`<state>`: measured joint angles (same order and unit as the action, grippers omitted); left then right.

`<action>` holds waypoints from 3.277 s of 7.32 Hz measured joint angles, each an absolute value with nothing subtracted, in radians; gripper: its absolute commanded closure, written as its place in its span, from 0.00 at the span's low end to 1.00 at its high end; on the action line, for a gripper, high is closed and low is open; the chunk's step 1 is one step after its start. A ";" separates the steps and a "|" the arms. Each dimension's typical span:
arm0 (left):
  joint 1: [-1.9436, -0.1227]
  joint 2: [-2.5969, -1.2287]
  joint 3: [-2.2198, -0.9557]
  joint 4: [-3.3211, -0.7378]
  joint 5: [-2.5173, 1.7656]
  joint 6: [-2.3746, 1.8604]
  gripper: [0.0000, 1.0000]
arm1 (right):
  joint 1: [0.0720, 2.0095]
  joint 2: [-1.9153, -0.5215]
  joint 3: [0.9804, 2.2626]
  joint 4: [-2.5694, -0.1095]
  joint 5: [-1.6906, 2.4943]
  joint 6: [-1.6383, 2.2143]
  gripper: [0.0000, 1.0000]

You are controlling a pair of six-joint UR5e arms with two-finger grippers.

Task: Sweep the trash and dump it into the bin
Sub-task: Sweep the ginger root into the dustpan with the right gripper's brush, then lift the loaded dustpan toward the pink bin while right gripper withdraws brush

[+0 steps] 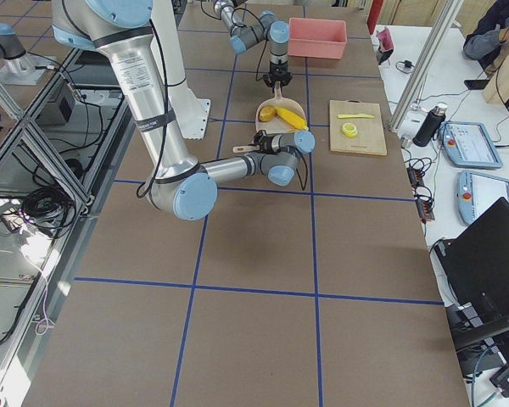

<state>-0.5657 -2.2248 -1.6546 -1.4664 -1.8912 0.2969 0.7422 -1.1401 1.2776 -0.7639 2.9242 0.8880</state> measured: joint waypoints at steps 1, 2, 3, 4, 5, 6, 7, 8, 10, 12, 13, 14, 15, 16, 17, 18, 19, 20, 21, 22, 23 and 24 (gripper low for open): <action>-0.567 -2.225 -1.654 -1.466 -1.891 0.297 1.00 | 0.733 -1.111 1.259 -0.770 2.918 0.893 1.00; -0.568 -2.224 -1.654 -1.466 -1.891 0.297 1.00 | 0.723 -1.088 1.249 -0.783 2.910 0.898 1.00; -0.569 -2.224 -1.654 -1.466 -1.891 0.298 1.00 | 0.711 -1.063 1.245 -0.809 2.902 0.901 1.00; -0.570 -2.224 -1.654 -1.465 -1.891 0.298 1.00 | 0.699 -1.035 1.243 -0.845 2.896 0.905 1.00; -0.570 -2.224 -1.654 -1.465 -1.891 0.298 1.00 | 0.689 -1.010 1.243 -0.869 2.885 0.918 1.00; -0.571 -2.224 -1.654 -1.465 -1.891 0.298 1.00 | 0.676 -0.989 1.245 -0.879 2.870 0.943 1.00; -0.572 -2.224 -1.654 -1.465 -1.891 0.299 1.00 | 0.662 -0.972 1.247 -0.882 2.854 0.972 1.00; -0.572 -2.224 -1.653 -1.464 -1.891 0.298 1.00 | 0.647 -0.954 1.249 -0.882 2.838 1.006 1.00; -0.572 -2.223 -1.652 -1.465 -1.891 0.296 1.00 | 0.629 -0.937 1.260 -0.879 2.823 1.057 1.00; -0.573 -2.223 -1.654 -1.465 -1.891 0.295 1.00 | 0.627 -0.945 1.300 -0.877 2.823 1.111 1.00; -0.573 -2.223 -1.655 -1.467 -1.891 0.294 1.00 | 0.628 -0.949 1.317 -0.876 2.824 1.133 1.00; -0.573 -2.223 -1.656 -1.469 -1.891 0.293 1.00 | 0.628 -0.953 1.333 -0.876 2.826 1.152 1.00; -0.575 -2.222 -1.658 -1.472 -1.891 0.293 1.00 | 0.631 -0.962 1.355 -0.876 2.828 1.171 1.00; -0.576 -2.222 -1.661 -1.477 -1.891 0.293 1.00 | 0.644 -0.974 1.382 -0.878 2.837 1.196 1.00; -0.577 -2.219 -1.663 -1.492 -1.891 0.292 1.00 | 0.675 -0.991 1.410 -0.879 2.859 1.217 1.00; -0.578 -2.213 -1.664 -1.511 -1.891 0.291 1.00 | 0.725 -1.013 1.433 -0.880 2.890 1.227 1.00; -0.579 -2.208 -1.665 -1.530 -1.891 0.290 1.00 | 0.787 -1.032 1.445 -0.882 2.914 1.231 1.00; -0.580 -2.204 -1.665 -1.553 -1.891 0.276 1.00 | 0.854 -1.049 1.447 -0.885 2.926 1.235 1.00; -0.582 -2.200 -1.666 -1.586 -1.891 0.249 1.00 | 0.920 -1.065 1.443 -0.888 2.926 1.237 1.00; -0.587 -2.196 -1.666 -1.625 -1.891 0.221 1.00 | 0.989 -1.082 1.439 -0.906 2.918 1.237 1.00; -0.594 -2.192 -1.666 -1.670 -1.892 0.187 1.00 | 1.047 -1.093 1.438 -0.945 2.908 1.238 1.00; -0.602 -2.183 -1.671 -1.718 -1.892 0.143 1.00 | 1.094 -1.105 1.440 -0.979 2.897 1.237 1.00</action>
